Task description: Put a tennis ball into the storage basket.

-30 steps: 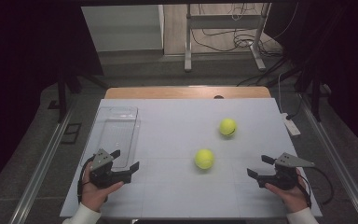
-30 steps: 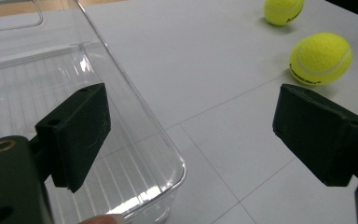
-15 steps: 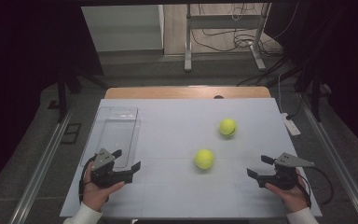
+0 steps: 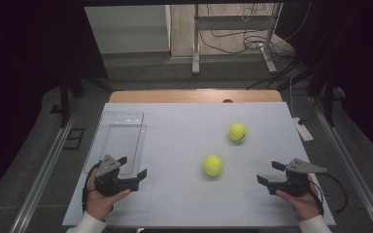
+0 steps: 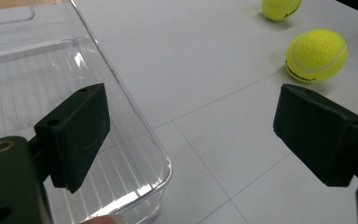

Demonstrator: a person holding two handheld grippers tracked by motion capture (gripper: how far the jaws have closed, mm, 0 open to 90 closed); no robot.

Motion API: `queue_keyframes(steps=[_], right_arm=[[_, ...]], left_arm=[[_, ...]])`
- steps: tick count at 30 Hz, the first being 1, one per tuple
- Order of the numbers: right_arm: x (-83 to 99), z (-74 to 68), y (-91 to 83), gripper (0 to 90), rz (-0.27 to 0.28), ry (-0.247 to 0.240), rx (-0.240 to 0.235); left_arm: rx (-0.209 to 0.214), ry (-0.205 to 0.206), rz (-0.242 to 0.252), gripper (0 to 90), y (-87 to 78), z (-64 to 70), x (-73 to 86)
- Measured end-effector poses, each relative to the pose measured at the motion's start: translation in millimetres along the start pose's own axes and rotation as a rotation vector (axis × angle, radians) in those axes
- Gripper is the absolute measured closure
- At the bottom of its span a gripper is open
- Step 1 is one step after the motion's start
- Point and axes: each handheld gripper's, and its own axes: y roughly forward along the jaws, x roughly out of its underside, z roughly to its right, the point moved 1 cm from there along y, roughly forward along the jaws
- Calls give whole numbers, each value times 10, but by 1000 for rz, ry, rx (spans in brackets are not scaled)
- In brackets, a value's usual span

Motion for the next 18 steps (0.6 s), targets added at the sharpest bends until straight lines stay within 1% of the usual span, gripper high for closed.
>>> queue_keyframes(steps=[3, 9, 18], right_arm=[[5, 10, -9, 160, 1, -1, 7], [5, 18, 12, 160, -3, 1, 3], [6, 15, 28, 160, -6, -1, 0]], left_arm=[[8, 3, -6, 116, 12, 15, -15], [22, 12, -7, 114, 23, 39, -46], [30, 15, -14, 113, 39, 53, -78]])
